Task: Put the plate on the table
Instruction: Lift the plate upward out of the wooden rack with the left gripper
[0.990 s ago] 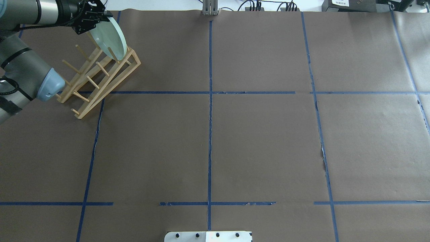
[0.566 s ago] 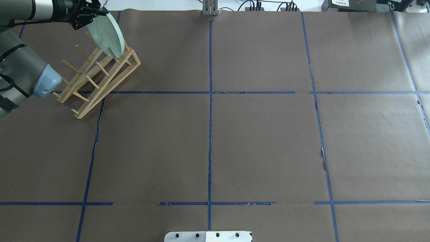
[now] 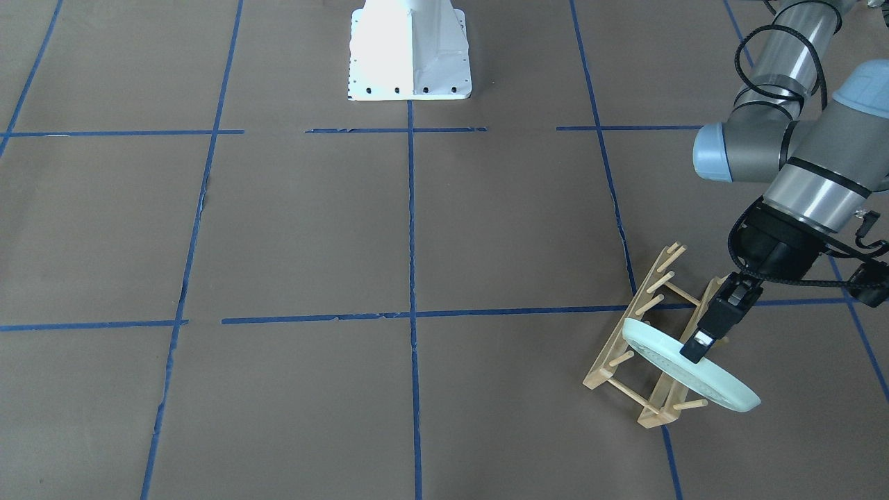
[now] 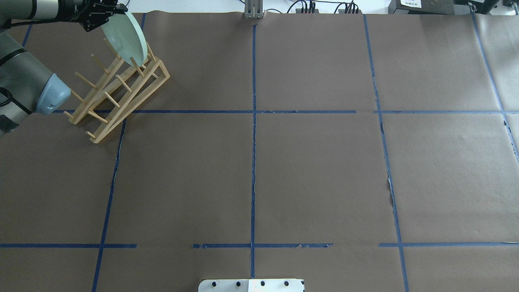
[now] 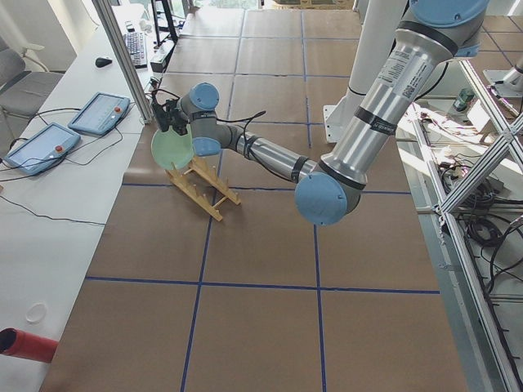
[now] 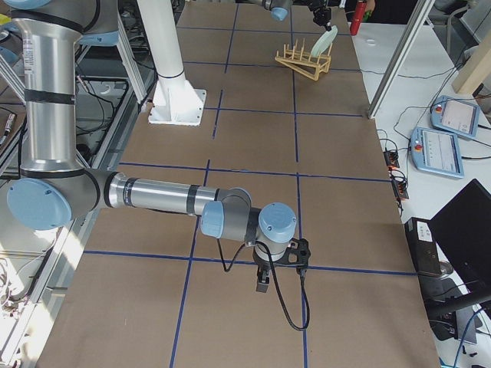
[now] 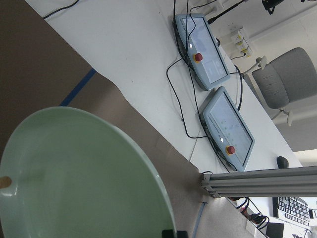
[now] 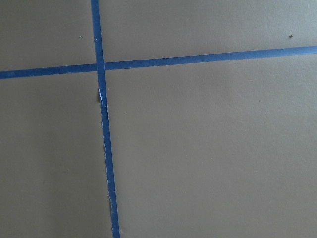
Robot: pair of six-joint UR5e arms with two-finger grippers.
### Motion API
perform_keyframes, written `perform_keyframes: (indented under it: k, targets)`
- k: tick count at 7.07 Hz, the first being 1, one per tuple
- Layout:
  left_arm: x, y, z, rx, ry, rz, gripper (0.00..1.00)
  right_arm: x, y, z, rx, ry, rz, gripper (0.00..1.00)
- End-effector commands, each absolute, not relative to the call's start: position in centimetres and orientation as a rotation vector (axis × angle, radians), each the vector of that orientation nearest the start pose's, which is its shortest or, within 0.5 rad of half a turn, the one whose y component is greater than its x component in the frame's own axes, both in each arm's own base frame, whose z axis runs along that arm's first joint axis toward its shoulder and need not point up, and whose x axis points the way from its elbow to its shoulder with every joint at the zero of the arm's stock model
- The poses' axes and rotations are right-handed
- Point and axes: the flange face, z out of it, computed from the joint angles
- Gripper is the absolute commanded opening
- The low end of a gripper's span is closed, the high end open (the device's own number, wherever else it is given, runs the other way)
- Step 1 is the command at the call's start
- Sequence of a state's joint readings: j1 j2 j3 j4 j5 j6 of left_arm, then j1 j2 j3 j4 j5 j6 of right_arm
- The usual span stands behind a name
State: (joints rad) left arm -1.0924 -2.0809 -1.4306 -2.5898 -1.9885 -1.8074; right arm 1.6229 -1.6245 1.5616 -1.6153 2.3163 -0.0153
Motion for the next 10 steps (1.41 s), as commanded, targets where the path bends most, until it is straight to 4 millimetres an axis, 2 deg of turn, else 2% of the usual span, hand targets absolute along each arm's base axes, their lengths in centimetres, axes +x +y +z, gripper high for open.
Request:
perform_keyframes:
  k: [1, 2, 4, 5, 6, 8, 9, 10]
  targets:
    - [21.5, -64.0, 29.7, 0.247, 1.477, -0.833, 0.00, 9.0, -45.6, 69.5, -0.077, -0.748, 0.075, 1.00]
    - [20.8, -63.8, 29.5, 0.241, 1.515, -0.854, 0.00, 9.0, -45.6, 69.6, -0.079, -0.748, 0.076, 1.00]
    - [18.7, -61.4, 32.5, 0.218, 1.636, -0.886, 0.00, 9.0, -45.6, 69.6, -0.079, -0.748, 0.076, 1.00]
    - [16.7, -61.3, 32.3, 0.192, 1.681, -0.916, 0.00, 9.0, -45.6, 69.6, -0.079, -0.748, 0.076, 1.00]
    - [13.4, -61.7, 32.1, 0.183, 1.703, -0.935, 0.00, 9.0, -45.6, 69.6, -0.079, -0.748, 0.076, 1.00]
    - [10.8, -61.9, 31.0, 0.154, 1.693, -0.888, 0.00, 9.0, -45.6, 69.5, -0.077, -0.748, 0.075, 1.00]
    - [9.8, -61.4, 28.7, 0.103, 1.672, -0.852, 0.00, 9.0, -45.6, 69.5, -0.077, -0.748, 0.075, 1.00]
    - [9.0, -59.8, 25.6, 0.096, 1.641, -0.826, 0.00, 9.0, -45.6, 69.5, -0.077, -0.748, 0.075, 1.00]
